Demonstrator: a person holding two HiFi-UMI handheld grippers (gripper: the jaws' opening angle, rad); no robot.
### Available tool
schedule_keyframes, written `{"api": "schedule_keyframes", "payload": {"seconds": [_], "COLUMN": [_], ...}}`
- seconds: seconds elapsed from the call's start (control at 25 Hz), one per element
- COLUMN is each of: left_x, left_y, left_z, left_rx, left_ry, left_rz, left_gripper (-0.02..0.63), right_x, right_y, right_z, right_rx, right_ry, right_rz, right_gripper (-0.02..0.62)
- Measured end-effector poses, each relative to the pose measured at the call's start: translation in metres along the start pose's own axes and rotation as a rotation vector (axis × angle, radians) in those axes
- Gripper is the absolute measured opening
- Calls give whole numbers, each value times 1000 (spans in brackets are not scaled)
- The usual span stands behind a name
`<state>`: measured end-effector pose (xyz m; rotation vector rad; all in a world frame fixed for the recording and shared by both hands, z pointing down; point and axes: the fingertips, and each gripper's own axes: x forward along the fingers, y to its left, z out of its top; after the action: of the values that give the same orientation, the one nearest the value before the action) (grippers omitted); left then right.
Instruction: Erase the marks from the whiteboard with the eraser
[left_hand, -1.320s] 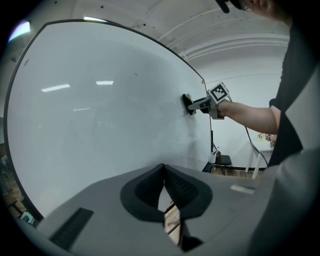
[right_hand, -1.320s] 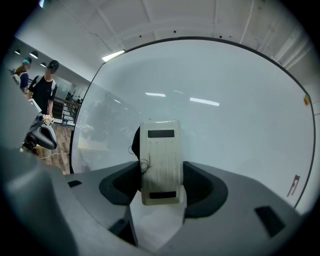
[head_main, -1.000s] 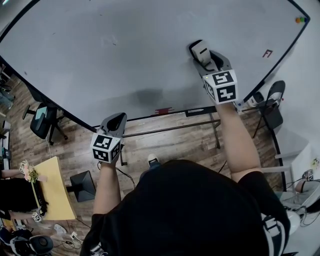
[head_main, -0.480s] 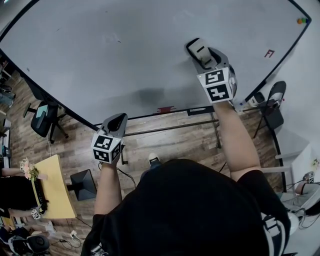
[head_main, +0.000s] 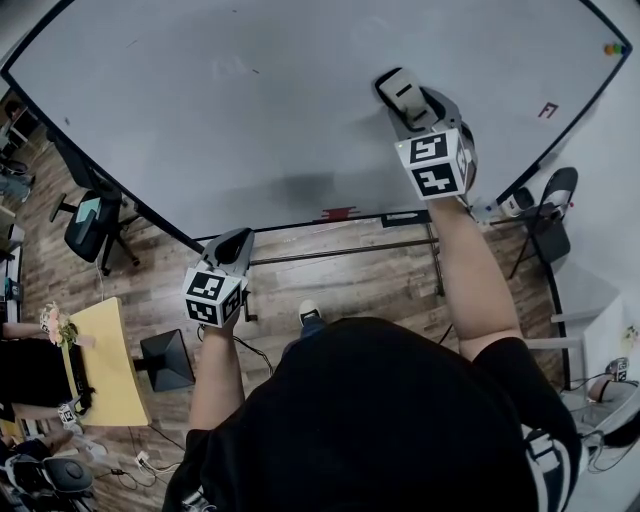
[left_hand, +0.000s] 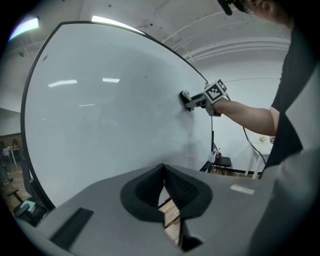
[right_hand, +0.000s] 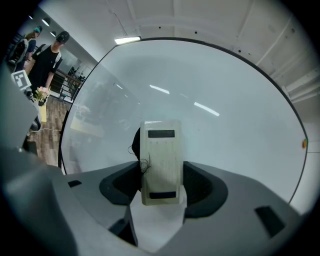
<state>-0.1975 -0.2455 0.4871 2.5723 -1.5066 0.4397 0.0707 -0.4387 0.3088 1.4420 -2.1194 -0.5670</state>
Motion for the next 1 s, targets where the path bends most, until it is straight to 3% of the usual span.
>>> {"api": "schedule_keyframes", "payload": {"seconds": [1.0], "left_x": [-45], "left_y": [12], "left_z": [-25], "left_rx": [-58], "left_ry": [13], "left_rz": [87], "left_gripper": [14], "right_x": [9], "right_y": [53], "right_z": [47], "right_rx": [-225], "right_ry": [-108], "right_rz": [-56], "right_gripper": [250]}}
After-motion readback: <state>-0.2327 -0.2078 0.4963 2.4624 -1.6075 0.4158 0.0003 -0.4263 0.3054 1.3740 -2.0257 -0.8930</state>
